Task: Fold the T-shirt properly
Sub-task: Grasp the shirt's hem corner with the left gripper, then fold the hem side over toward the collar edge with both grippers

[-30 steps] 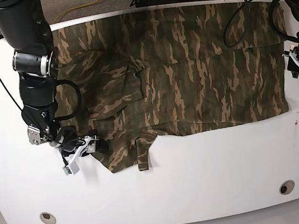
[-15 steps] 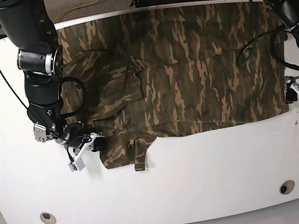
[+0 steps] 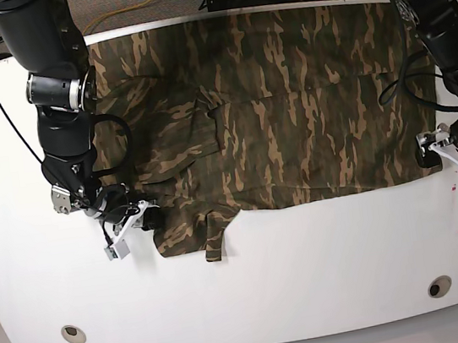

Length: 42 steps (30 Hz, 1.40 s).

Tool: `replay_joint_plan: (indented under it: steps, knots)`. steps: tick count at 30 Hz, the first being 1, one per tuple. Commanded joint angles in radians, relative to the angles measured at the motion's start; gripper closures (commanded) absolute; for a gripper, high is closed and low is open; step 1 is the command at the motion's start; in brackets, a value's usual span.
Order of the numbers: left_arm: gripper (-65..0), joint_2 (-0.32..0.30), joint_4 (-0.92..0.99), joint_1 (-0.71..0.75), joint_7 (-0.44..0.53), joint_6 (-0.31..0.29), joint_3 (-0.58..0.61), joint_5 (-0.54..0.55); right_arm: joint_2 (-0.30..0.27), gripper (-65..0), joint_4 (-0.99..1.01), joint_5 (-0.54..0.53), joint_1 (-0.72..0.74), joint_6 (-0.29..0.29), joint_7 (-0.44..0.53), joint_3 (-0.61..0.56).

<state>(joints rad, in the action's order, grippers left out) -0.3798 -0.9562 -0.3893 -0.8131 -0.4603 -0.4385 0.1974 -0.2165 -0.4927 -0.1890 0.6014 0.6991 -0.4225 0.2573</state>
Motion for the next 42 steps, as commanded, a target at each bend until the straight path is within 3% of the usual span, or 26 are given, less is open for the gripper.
replay_joint_plan:
  steps: [1, 4, 7, 10, 15, 18, 27, 36, 42]
  knots:
    - [-63.3, -0.021, 0.039, -0.058, 0.062, -0.002, 0.06, 0.014, -0.011, -10.1, -0.011, 0.007, 0.022, -0.001, -0.017, 0.0]
    - [-63.1, -0.02, 0.075, -0.069, 0.107, -0.002, 0.089, 0.017, -0.011, -10.0, -0.011, 0.007, 0.022, -0.001, -0.017, 0.0]
    - [-55.3, 0.005, 0.112, -0.07, 0.173, -0.002, 0.097, 0.012, -0.013, -8.6, -0.013, 0.007, 0.022, -0.001, -0.017, 0.0]
    - [-39.9, 0.017, 0.141, -0.07, 0.211, -0.002, 0.099, 0.012, -0.016, -2.9, -0.013, 0.007, 0.027, -0.001, -0.016, 0.0]
    - [-11.3, 0.017, 0.138, -0.07, 0.212, -0.002, 0.099, 0.01, -0.018, 0.0, -0.024, 0.007, 0.032, -0.001, -0.016, 0.0]
    - [0.0, 0.015, 0.133, -0.07, 0.212, -0.008, 0.099, 0.01, -0.018, 0.0, -0.08, 0.007, 0.028, -0.001, -0.019, 0.0]
    - [0.0, 0.015, -0.06, -0.047, 0.194, -0.012, 0.099, 0.015, -0.019, 0.0, -0.309, 0.007, 0.024, -0.001, -0.175, 0.0]
    - [0.0, 0.023, -0.303, 0.04, 0.099, -0.012, 0.093, 0.017, -0.021, 0.0, -0.62, 0.006, 0.009, -0.001, -0.441, 0.007]
    - [0.0, 0.023, -0.464, 0.138, 0.076, -0.012, 0.091, 0.018, -0.036, 0.0, -0.946, -0.005, -0.094, -0.001, -0.64, 0.007]
